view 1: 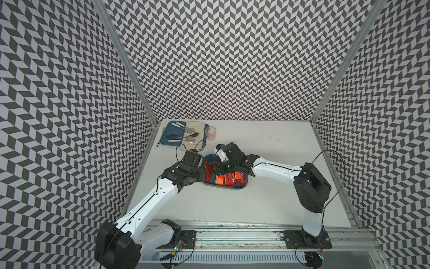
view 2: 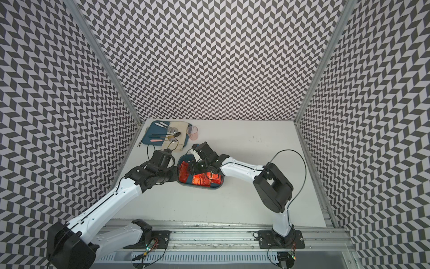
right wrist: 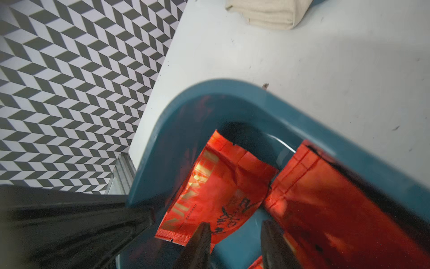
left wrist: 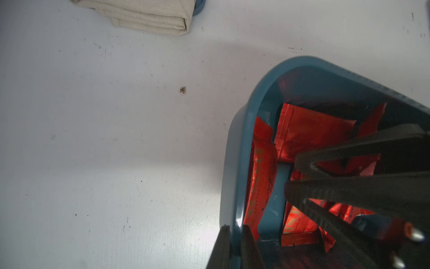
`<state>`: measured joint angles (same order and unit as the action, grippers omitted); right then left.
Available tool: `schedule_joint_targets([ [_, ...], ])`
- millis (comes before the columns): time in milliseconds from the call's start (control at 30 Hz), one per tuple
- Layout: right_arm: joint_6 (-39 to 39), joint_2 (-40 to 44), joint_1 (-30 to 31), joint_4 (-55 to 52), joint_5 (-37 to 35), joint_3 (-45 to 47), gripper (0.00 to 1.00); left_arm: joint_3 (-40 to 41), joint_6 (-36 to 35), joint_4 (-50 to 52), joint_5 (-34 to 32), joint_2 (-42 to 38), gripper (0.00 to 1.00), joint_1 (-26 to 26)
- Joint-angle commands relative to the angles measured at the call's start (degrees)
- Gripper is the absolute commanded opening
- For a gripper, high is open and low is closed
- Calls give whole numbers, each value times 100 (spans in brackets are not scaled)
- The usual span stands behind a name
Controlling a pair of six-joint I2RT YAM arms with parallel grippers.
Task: Take the tea bags out of the storage box
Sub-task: Pick up the tea bag from the storage box.
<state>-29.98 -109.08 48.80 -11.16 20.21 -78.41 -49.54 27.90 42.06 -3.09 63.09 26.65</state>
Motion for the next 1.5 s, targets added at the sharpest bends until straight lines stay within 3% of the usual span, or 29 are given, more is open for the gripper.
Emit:
schedule_joint_targets([
  [0,-75,148,5,571,371,-102,53,14,51,-272,72,-139,0,33],
  [133,34,-278,-4,-120,160,-657,59,37,66,-287,63,-164,0,37],
  [333,397,143,-11,135,39,-237,58,74,92,-313,7,-157,0,39],
  [500,646,400,-24,-804,-1158,-327,57,70,196,-243,-222,-102,0,34],
  [700,546,497,-2,-1132,-1663,-261,57,89,233,-243,-320,-46,0,41],
  [900,623,530,-2,-1235,-1723,-361,57,108,251,-260,-333,-23,0,36],
  [1133,1322,760,0,-955,-962,-372,53,121,237,-279,-324,9,0,41],
  [1300,2086,660,-68,-1439,-1308,-489,53,129,240,-288,-306,-20,0,37],
  [1467,2416,685,-435,-1390,-1125,-261,54,133,218,-295,-277,-15,0,39],
])
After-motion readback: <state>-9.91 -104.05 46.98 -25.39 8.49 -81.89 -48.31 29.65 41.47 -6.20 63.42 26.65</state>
